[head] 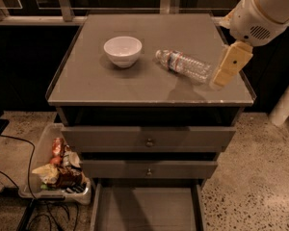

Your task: Place water bottle into bottom drawer

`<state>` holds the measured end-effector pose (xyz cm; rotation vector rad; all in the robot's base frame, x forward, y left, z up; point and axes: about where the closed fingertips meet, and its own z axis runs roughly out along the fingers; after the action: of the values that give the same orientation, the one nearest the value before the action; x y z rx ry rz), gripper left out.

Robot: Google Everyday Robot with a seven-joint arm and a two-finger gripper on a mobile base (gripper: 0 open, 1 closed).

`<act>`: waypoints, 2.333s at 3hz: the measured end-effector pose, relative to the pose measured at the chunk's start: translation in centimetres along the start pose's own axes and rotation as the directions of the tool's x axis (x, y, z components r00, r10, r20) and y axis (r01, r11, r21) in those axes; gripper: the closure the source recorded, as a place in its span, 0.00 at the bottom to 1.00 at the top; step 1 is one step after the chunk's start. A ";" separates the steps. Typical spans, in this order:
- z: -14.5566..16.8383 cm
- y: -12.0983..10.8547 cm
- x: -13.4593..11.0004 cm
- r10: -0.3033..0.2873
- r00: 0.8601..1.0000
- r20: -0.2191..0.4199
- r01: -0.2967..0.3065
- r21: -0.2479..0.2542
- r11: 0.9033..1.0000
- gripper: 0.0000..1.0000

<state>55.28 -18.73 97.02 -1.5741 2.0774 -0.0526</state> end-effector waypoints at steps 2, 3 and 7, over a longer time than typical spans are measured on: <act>3.1 -1.4 -0.5 -0.040 0.999 -0.037 0.042 0.035 0.999 0.00; 5.4 -3.3 -1.3 -0.031 1.000 -0.001 0.031 0.062 0.998 0.00; 13.7 -7.7 -2.1 0.165 0.977 0.134 -0.162 -0.034 0.986 0.00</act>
Offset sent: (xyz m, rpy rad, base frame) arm 0.0647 0.0162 -0.0369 -0.0877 -0.0979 0.0064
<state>68.33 -15.43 88.63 -1.3739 2.0979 0.1345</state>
